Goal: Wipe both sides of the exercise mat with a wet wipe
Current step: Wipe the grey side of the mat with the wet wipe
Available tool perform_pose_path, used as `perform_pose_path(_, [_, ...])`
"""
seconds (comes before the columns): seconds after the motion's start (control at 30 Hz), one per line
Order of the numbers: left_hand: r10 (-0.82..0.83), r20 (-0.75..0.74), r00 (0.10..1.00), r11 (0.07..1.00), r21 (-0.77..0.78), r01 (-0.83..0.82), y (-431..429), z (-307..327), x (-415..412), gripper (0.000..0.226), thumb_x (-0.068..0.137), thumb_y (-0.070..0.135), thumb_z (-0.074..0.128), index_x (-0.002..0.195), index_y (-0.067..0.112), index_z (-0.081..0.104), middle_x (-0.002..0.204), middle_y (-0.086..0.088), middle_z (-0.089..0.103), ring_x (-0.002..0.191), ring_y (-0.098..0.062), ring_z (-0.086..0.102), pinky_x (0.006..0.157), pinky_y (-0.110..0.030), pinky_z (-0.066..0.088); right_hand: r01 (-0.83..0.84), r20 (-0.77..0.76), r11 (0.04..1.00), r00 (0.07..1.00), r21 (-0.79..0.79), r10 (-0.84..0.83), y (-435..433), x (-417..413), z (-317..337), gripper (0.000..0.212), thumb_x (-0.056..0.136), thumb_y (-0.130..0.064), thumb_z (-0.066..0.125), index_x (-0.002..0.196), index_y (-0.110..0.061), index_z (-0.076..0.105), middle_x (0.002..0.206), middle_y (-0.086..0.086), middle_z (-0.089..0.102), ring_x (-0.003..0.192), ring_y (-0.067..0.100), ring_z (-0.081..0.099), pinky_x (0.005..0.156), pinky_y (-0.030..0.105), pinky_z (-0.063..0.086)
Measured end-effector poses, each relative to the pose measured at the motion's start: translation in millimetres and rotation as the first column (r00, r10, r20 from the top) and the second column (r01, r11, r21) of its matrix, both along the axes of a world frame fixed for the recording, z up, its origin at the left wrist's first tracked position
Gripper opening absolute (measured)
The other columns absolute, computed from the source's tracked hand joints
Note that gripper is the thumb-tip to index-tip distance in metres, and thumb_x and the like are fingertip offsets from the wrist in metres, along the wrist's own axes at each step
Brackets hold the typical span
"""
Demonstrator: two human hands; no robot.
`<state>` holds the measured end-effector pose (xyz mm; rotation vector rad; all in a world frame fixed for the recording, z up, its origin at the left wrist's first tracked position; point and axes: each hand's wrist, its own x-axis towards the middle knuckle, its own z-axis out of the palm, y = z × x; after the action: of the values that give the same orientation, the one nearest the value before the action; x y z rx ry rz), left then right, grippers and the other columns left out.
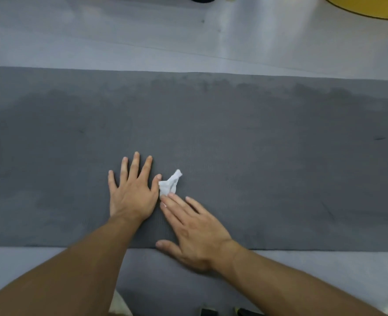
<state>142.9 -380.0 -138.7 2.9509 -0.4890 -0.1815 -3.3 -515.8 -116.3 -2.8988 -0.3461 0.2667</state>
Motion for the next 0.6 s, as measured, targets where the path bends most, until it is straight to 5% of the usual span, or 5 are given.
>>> perform_pose_path(0.13, [-0.01,0.02,1.0,1.0,0.011,0.01,0.2,-0.9,-0.6,0.066,0.101,0.065,0.01,0.161,0.041,0.001,0.171,0.01,-0.006,0.157,-0.018,-0.011,0.126,-0.056,-0.002,0.207,0.02,0.975,0.978,-0.085,-0.206,-45.7,17.5,-3.0,0.09,0.097,-0.074,0.009,0.162,-0.011,0.009,0.171,0.001,0.004,0.156,0.013,-0.005,0.127,0.042,0.003])
perform_pose_path(0.27, [-0.012,0.035,0.999,1.0,0.024,0.011,-0.2,-0.3,-2.0,0.067,0.1,0.065,0.008,0.162,0.04,0.001,0.171,0.01,-0.006,0.157,-0.019,-0.01,0.126,-0.056,0.0,0.496,0.023,0.847,0.865,-0.192,-0.501,-112.2,40.5,1.7,0.094,0.094,-0.075,0.0,0.162,-0.011,0.003,0.171,-0.001,0.0,0.156,0.014,-0.007,0.127,0.039,0.001])
perform_pose_path(0.4, [-0.016,0.04,0.999,0.999,0.038,0.015,-0.4,-1.0,-2.1,0.068,0.099,0.065,0.005,0.162,0.04,-0.001,0.171,0.009,-0.007,0.157,-0.02,-0.011,0.125,-0.057,0.0,0.663,-0.012,0.746,0.747,-0.059,-0.665,-141.5,65.2,-2.0,0.095,0.093,-0.072,0.009,0.161,-0.006,0.008,0.17,0.005,0.005,0.156,0.017,0.0,0.127,0.037,0.005])
perform_pose_path(0.47, [-0.018,0.044,0.999,0.999,0.038,0.017,-0.4,-2.1,-1.3,0.068,0.099,0.065,0.005,0.162,0.039,-0.001,0.171,0.008,-0.007,0.157,-0.02,-0.01,0.125,-0.057,0.0,0.664,-0.006,0.744,0.746,0.074,-0.665,-131.3,79.6,-8.0,0.095,0.092,-0.071,0.01,0.161,-0.006,0.011,0.17,0.007,0.008,0.156,0.019,0.003,0.127,0.039,0.01])
perform_pose_path(0.6, [-0.017,0.055,0.998,0.999,0.039,0.015,-1.0,-3.5,-2.0,0.069,0.098,0.065,0.0,0.162,0.04,-0.002,0.171,0.009,-0.007,0.157,-0.02,-0.01,0.125,-0.057,0.0,0.442,0.028,0.883,0.892,0.155,-0.452,-79.5,97.1,-9.2,0.082,0.099,-0.06,0.02,0.16,-0.006,0.015,0.17,0.006,0.005,0.156,0.016,-0.001,0.127,0.035,0.006])
